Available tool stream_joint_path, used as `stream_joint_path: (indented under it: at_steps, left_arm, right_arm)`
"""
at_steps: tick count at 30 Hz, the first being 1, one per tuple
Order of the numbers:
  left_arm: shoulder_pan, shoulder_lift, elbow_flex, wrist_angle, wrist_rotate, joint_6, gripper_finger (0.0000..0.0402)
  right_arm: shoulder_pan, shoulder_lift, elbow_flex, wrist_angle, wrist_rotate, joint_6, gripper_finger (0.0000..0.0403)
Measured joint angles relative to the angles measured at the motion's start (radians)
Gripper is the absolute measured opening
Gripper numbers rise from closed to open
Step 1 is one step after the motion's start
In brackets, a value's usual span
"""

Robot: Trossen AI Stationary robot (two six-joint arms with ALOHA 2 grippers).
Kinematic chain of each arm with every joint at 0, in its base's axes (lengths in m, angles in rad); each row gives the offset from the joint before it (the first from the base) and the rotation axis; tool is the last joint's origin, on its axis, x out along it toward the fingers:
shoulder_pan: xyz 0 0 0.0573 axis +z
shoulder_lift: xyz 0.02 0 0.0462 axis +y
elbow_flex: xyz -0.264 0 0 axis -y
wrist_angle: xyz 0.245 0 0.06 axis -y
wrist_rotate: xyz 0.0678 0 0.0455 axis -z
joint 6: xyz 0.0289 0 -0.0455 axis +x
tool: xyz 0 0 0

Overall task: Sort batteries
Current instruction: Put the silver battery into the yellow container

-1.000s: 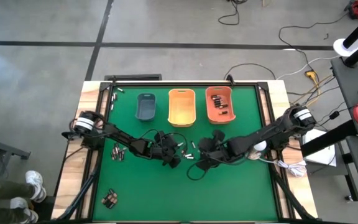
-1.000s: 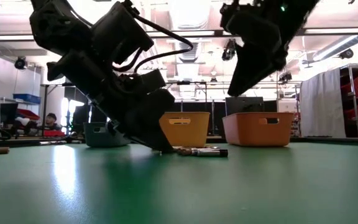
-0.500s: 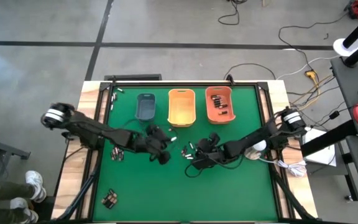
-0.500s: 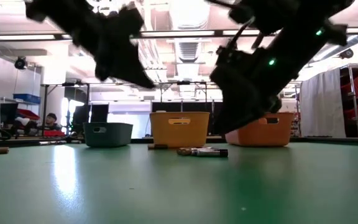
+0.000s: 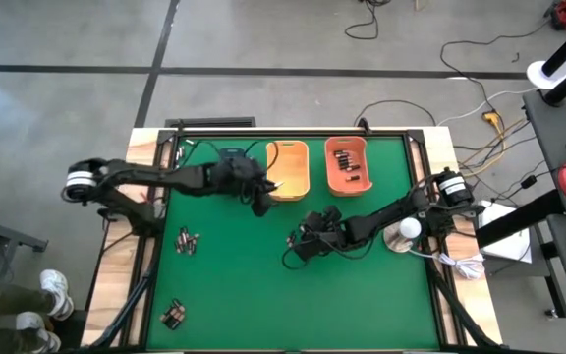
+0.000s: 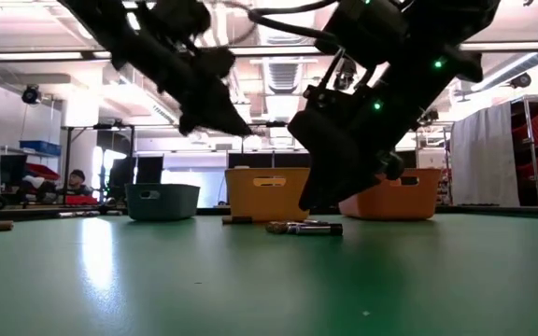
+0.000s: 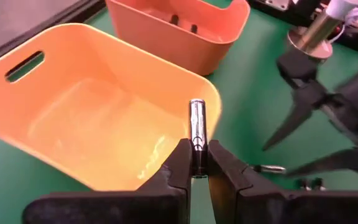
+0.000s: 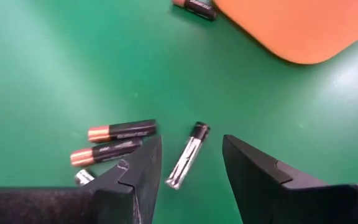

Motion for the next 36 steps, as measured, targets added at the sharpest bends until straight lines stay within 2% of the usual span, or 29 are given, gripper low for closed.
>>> stream_joint_path:
  at_steps: [2, 6, 14, 17, 22, 28, 32, 36]
  left_arm:
    - [0.046, 0.041, 0.0, 0.012, 0.044, 0.022, 0.0012]
    - [0.102, 0.125, -0.001, 0.062, 0.067, 0.059, 0.0013]
    - [0.134, 0.227, 0.0, 0.186, 0.076, 0.086, 0.0024]
    - [0.135, 0.249, 0.014, 0.178, 0.079, 0.108, 0.0025]
    - [0.15, 0.305, 0.132, 0.072, 0.117, 0.213, 0.0026]
    - [0.174, 0.46, 0.333, -0.165, 0.124, 0.338, 0.0026]
    - [0.184, 0.555, 0.448, -0.281, 0.13, 0.37, 0.0028]
    - [0.184, 0.601, 0.518, -0.335, 0.133, 0.383, 0.0033]
  right_arm:
    - [0.0, 0.0, 0.001, -0.002, -0.015, 0.008, 0.0164]
    - [0.003, 0.0, 0.004, -0.007, -0.027, 0.02, 0.0164]
    - [0.003, -0.002, 0.027, -0.008, -0.077, 0.046, 0.0164]
    - [0.003, -0.002, 0.042, -0.013, -0.081, 0.068, 0.0164]
    - [0.003, -0.002, 0.113, -0.137, -0.104, 0.078, 0.0164]
    - [0.005, -0.003, 0.242, -0.383, -0.106, 0.075, 0.0164]
    - [0.014, -0.006, 0.318, -0.507, -0.106, 0.084, 0.0164]
    - [0.025, -0.006, 0.381, -0.583, -0.107, 0.095, 0.0164]
